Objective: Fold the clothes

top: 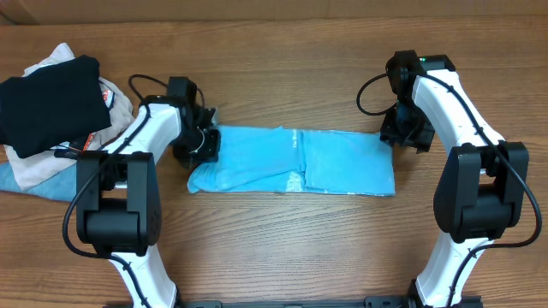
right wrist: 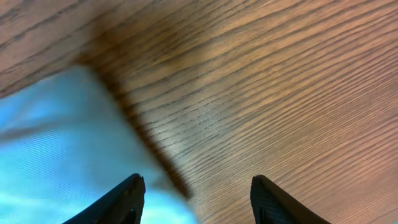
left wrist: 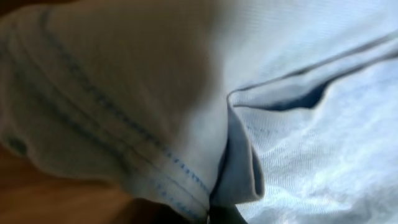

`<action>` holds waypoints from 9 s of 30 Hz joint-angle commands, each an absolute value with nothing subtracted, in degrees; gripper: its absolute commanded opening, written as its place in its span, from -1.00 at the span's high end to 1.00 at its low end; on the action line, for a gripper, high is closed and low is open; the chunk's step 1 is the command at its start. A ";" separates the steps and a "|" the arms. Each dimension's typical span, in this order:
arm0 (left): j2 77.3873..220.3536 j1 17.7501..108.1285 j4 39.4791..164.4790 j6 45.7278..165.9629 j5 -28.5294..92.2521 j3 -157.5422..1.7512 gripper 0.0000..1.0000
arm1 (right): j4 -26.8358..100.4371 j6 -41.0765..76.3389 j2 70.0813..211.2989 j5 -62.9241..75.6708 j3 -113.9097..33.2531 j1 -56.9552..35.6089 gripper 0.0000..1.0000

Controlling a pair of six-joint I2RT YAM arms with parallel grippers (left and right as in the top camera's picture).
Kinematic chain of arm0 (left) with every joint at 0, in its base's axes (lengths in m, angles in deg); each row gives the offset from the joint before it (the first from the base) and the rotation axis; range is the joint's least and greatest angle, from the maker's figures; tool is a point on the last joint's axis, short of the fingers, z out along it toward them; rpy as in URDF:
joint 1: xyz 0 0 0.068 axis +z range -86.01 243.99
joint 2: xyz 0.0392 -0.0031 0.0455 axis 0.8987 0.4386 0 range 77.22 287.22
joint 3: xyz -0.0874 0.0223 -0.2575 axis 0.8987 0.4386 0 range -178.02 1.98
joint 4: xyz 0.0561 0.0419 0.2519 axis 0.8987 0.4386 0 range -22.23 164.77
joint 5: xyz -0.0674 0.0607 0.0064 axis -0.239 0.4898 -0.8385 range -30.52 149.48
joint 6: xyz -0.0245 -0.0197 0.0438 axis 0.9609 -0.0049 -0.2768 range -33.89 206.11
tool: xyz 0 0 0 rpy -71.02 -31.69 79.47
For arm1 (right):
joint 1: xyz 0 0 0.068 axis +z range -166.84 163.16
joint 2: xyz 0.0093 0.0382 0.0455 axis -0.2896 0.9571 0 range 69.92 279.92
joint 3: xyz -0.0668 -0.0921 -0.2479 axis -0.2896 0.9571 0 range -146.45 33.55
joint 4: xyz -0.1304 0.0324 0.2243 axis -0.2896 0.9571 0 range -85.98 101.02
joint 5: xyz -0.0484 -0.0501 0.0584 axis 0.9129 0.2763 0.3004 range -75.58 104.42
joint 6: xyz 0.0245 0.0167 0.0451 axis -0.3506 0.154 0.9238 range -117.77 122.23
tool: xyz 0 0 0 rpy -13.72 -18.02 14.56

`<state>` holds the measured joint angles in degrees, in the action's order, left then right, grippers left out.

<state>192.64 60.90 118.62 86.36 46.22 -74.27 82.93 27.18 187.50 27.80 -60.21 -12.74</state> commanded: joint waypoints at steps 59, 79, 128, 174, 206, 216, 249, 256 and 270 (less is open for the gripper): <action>193.80 39.04 141.11 99.15 60.36 -102.48 -0.06 | 82.54 24.54 185.11 27.65 -61.30 -12.85 -0.18; 193.82 41.01 131.43 113.20 61.98 -84.61 0.55 | 82.71 24.52 185.09 27.65 -61.30 -12.85 -0.18; 203.52 56.70 119.83 87.76 59.42 -103.01 0.10 | 76.61 10.99 185.11 -9.72 -61.30 3.68 -0.18; 213.84 56.04 160.48 95.58 60.91 -101.98 -0.09 | 51.83 14.90 185.11 18.60 -47.42 15.02 -0.16; 211.44 57.49 145.68 93.46 51.07 -118.24 -0.68 | 54.89 11.23 185.11 24.57 -47.40 3.65 -0.18; 211.59 54.67 143.85 77.75 44.36 -118.07 -0.78 | 57.03 11.16 185.11 16.37 -47.40 3.65 -0.18; 211.59 54.51 147.50 89.03 37.68 -93.46 -0.48 | 44.05 13.22 189.84 13.95 -47.81 11.33 -0.29; 210.17 54.51 144.79 88.04 26.33 -92.36 -0.39 | 45.12 12.45 189.84 13.95 -47.95 8.79 -0.29; 199.57 54.64 126.36 95.10 35.88 -92.36 -1.00 | 47.72 12.43 189.84 14.58 -47.92 8.79 -0.32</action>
<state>202.12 54.84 130.05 93.94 33.70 -92.47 47.15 12.67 188.61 13.86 -47.73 8.77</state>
